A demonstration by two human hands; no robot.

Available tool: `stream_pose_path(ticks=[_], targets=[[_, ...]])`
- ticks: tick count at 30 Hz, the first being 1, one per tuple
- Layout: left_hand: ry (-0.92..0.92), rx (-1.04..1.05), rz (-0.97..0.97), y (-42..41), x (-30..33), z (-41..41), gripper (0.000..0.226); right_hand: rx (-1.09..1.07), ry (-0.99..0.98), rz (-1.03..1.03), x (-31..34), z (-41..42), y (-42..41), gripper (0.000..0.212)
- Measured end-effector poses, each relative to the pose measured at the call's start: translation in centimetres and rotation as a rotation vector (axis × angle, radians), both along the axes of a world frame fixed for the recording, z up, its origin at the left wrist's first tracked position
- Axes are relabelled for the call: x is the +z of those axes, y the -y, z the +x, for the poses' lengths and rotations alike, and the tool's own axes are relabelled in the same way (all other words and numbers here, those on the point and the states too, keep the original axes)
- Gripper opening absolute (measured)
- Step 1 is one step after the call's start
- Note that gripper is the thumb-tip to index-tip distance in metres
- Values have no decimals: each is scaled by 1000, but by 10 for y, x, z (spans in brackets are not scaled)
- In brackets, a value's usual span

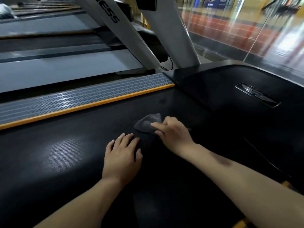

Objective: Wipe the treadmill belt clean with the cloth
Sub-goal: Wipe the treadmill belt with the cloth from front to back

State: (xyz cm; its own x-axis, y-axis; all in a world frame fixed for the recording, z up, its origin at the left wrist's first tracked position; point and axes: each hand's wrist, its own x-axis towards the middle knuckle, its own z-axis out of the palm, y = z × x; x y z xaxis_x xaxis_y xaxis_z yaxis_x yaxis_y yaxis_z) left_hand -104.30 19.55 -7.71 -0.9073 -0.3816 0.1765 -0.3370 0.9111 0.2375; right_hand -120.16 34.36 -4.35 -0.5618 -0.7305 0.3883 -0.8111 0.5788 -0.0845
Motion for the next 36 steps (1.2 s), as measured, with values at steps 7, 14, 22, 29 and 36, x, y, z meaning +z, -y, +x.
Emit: stream_pose_path(ticks=[7,14,22,29,36], targets=[[-24,17,-35,-3,0,-1,54,-553,-39,-64,-4,-119,-65,29],[7,10,-54,-2,1,-2,57,-165,22,-66,-10,-26,-1,25],[18,18,-65,-4,6,-2,61,-391,-97,-85,-4,-116,-63,36],[26,18,-44,-4,6,-4,61,-304,-28,-87,-4,-44,-19,22],[17,34,-58,-4,8,-4,62,-110,-119,14,-4,-41,-25,28]])
